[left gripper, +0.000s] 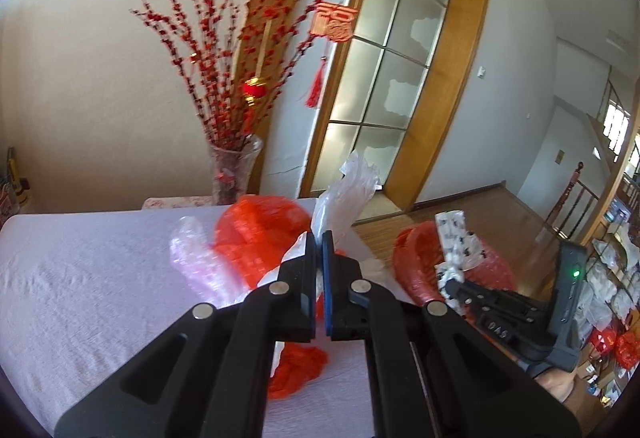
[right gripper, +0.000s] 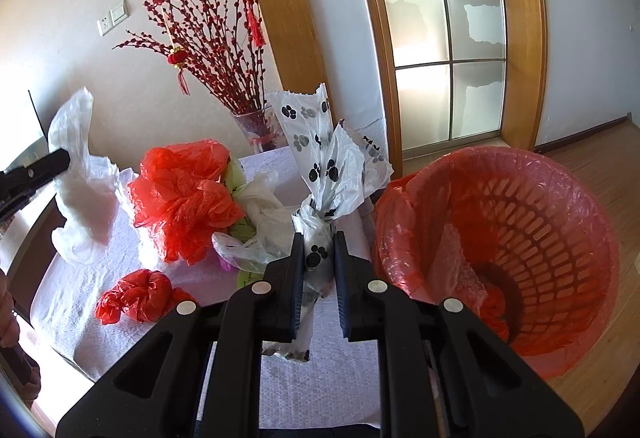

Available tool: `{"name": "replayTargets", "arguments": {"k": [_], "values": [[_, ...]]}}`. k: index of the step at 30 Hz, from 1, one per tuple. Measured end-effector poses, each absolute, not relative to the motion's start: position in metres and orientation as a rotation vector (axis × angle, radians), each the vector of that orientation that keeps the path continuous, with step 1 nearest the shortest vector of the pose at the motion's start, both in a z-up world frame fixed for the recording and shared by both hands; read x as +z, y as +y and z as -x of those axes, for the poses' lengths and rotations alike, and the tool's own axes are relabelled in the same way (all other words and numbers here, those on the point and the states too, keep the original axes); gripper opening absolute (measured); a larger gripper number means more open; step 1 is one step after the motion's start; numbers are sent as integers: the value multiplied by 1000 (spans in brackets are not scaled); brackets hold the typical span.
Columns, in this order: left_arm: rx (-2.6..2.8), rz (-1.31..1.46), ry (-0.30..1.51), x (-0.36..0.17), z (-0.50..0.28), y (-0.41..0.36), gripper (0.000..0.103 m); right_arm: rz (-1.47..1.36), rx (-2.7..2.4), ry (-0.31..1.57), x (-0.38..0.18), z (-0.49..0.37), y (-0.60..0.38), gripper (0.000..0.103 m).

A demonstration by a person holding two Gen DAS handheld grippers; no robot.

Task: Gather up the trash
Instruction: 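Carry the paw-print bag and clear bag over the red basket and open both grippers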

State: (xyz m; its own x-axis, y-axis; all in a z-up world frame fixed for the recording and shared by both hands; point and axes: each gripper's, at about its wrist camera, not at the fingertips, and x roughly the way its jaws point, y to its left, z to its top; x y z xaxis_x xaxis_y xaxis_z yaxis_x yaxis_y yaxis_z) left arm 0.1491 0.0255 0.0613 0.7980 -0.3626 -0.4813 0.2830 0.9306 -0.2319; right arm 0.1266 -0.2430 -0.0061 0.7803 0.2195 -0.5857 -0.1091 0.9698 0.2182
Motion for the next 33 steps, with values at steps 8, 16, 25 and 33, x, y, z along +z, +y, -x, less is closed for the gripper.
{"name": "replayTargets", "arguments": {"k": [8, 16, 25, 33], "values": [[-463, 140, 525, 67, -164, -36, 4, -187, 121, 642, -4, -121, -266, 15], [-585, 176, 548, 52, -185, -97, 4, -193, 17, 625, 0, -114, -300, 15], [-688, 163, 572, 32, -204, -165, 4, -236, -96, 614, -2, -111, -349, 15], [-763, 141, 633, 7, -218, -218, 4, -268, -160, 604, -5, -111, -381, 15]]}}
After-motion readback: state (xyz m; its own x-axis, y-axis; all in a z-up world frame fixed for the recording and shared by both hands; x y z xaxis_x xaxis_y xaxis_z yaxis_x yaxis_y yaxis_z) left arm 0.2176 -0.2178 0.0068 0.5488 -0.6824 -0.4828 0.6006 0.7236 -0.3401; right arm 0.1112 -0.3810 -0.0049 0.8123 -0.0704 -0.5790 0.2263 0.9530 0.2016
